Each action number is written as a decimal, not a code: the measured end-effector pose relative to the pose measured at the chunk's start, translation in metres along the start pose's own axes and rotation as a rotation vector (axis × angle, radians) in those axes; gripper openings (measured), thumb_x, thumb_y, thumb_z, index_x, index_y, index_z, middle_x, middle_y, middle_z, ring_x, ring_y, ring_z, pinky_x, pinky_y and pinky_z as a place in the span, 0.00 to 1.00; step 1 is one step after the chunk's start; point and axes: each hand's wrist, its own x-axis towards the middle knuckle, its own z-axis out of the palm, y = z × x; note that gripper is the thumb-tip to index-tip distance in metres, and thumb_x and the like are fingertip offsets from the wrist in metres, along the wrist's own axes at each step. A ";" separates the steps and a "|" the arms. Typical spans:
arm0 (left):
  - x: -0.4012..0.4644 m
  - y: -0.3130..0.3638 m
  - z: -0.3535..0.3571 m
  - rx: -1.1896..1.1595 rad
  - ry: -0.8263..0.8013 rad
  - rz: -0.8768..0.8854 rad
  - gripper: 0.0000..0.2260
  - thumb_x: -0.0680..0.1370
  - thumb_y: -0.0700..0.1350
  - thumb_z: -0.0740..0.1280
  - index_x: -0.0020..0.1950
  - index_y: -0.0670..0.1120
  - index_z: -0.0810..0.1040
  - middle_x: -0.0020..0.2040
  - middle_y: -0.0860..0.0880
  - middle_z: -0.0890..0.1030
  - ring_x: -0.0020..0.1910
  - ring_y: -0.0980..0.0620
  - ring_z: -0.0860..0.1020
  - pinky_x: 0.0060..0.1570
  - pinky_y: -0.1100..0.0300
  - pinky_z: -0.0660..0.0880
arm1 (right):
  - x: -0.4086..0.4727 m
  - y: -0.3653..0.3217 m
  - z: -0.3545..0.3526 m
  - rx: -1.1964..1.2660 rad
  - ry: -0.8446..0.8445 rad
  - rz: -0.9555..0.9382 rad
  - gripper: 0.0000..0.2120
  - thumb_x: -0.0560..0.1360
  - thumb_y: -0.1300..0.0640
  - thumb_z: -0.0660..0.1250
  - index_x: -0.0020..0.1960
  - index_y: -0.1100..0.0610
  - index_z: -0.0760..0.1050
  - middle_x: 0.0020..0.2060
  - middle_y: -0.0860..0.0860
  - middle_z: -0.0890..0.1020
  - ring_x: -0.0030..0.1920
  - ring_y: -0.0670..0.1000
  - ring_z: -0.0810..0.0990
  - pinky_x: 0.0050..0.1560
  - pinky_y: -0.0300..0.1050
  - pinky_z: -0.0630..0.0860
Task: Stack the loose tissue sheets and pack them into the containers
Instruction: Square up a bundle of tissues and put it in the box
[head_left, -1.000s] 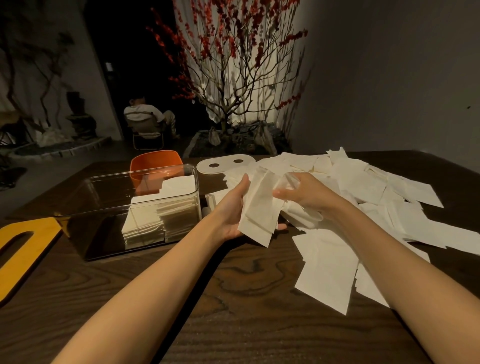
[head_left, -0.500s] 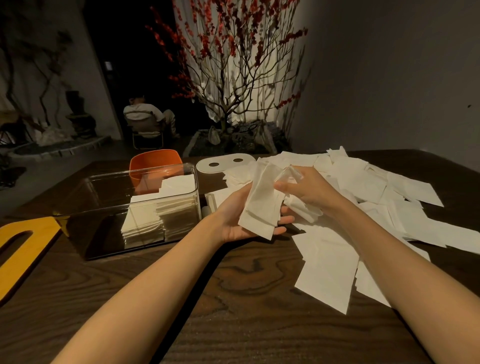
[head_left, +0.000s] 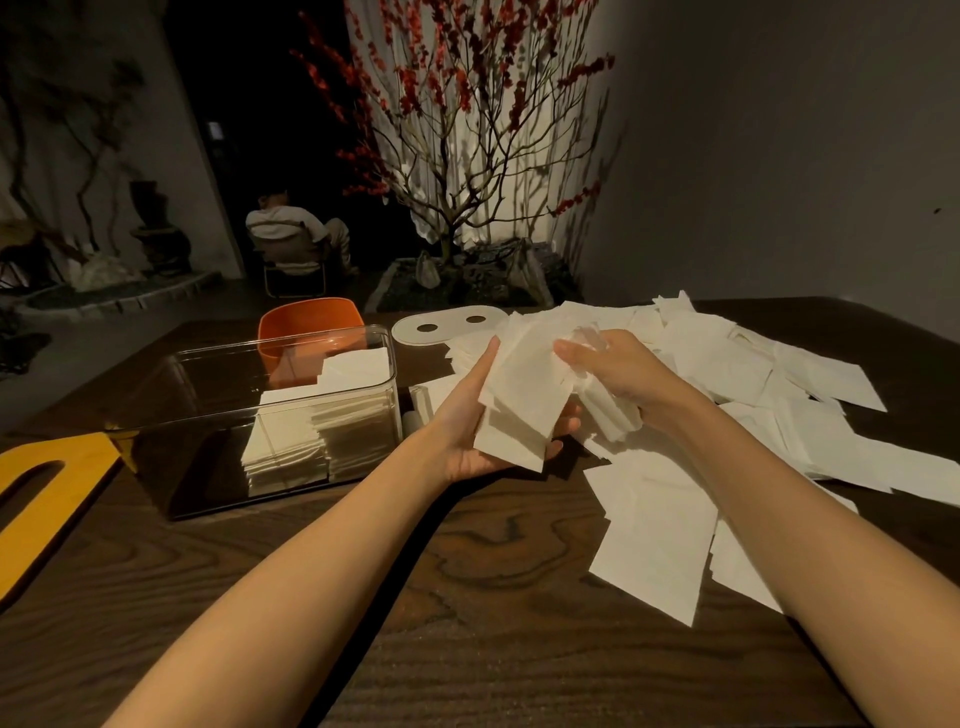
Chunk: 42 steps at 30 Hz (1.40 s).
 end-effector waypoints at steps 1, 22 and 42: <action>-0.001 0.000 0.001 -0.004 0.008 -0.007 0.31 0.72 0.68 0.60 0.62 0.44 0.76 0.52 0.38 0.81 0.49 0.41 0.81 0.47 0.49 0.80 | 0.000 0.001 0.001 -0.043 -0.015 0.007 0.09 0.78 0.46 0.63 0.52 0.51 0.74 0.56 0.51 0.79 0.57 0.55 0.77 0.51 0.45 0.73; 0.000 -0.002 0.022 0.297 0.425 0.176 0.08 0.82 0.48 0.58 0.50 0.44 0.72 0.37 0.44 0.82 0.38 0.48 0.79 0.44 0.55 0.78 | 0.003 -0.001 0.018 0.171 0.135 0.245 0.28 0.79 0.41 0.59 0.73 0.55 0.61 0.57 0.51 0.74 0.45 0.48 0.74 0.39 0.43 0.72; 0.011 -0.022 0.036 -0.049 0.373 0.145 0.15 0.83 0.54 0.56 0.59 0.45 0.74 0.58 0.40 0.80 0.58 0.40 0.78 0.59 0.43 0.73 | 0.019 0.016 0.049 0.420 0.357 0.310 0.38 0.67 0.29 0.51 0.71 0.48 0.65 0.63 0.51 0.76 0.59 0.59 0.75 0.61 0.60 0.72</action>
